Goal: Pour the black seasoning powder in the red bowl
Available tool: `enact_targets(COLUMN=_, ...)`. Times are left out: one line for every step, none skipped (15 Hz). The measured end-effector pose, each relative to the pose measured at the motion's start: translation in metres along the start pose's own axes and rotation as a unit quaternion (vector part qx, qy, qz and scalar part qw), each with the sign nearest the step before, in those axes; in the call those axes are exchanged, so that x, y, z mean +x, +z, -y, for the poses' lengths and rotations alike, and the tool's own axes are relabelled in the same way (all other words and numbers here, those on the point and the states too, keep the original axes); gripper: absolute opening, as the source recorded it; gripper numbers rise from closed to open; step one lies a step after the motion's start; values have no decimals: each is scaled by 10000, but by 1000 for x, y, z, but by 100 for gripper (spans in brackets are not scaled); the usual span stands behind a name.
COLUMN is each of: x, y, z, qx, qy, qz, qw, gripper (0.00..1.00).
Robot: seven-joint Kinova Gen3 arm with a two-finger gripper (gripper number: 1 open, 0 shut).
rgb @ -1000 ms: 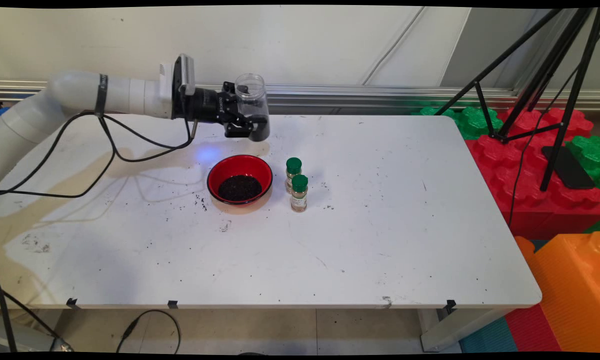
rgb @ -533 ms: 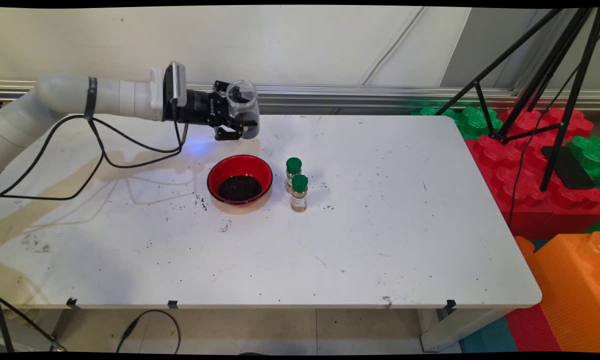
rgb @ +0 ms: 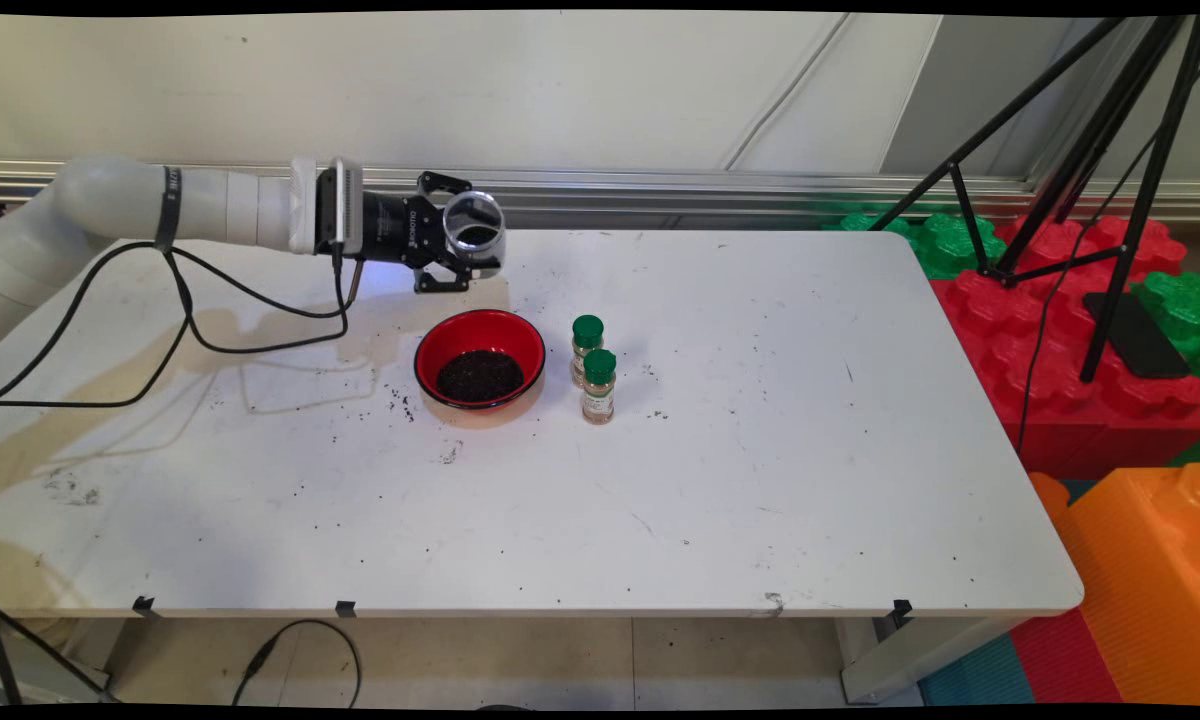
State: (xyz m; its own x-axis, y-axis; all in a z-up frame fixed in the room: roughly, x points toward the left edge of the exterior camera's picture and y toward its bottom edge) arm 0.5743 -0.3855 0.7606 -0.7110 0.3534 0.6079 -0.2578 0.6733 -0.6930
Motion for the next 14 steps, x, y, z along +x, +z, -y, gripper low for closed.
enact_targets(x=0, y=0, z=-1, qx=-2, qy=140, qz=20, qw=9999, gripper=0)
enact_targets(x=0, y=-1, z=-2, qx=-3, qy=274, qz=39, qw=9996, gripper=0)
enact_targets(x=0, y=-1, z=-2, qx=-2, qy=364, qz=50, qw=9993, gripper=0)
enact_targets(x=0, y=-2, z=-3, qx=0, qy=496, qz=65, qw=9987, gripper=0)
enact_targets(x=0, y=-2, z=-3, qx=2, qy=587, qz=74, qw=9982, gripper=0)
enact_targets(x=0, y=-2, z=-4, qx=6, qy=725, qz=89, qw=9973, gripper=0)
enact_targets(x=0, y=-3, z=-4, qx=12, qy=884, qz=105, qw=9960, gripper=0)
enact_targets(x=0, y=-3, z=-5, qx=18, qy=1050, qz=120, qw=9944, gripper=0)
enact_targets(x=0, y=-4, z=-5, qx=25, qy=1189, qz=133, qw=9928, gripper=0)
enact_targets(x=1, y=-5, z=-5, qx=33, qy=1352, qz=146, qw=9907, gripper=0)
enact_targets(x=1, y=-5, z=-6, qx=42, qy=1514, qz=158, qw=9883, gripper=0)
enact_targets(x=1, y=-6, z=-6, qx=47, qy=1651, qz=169, qw=9861, gripper=0)
enact_targets(x=1, y=-7, z=-6, qx=53, qy=1809, qz=183, qw=9833, gripper=0)
enact_targets(x=1, y=-7, z=-7, qx=60, qy=1974, qz=200, qw=9801, gripper=0)
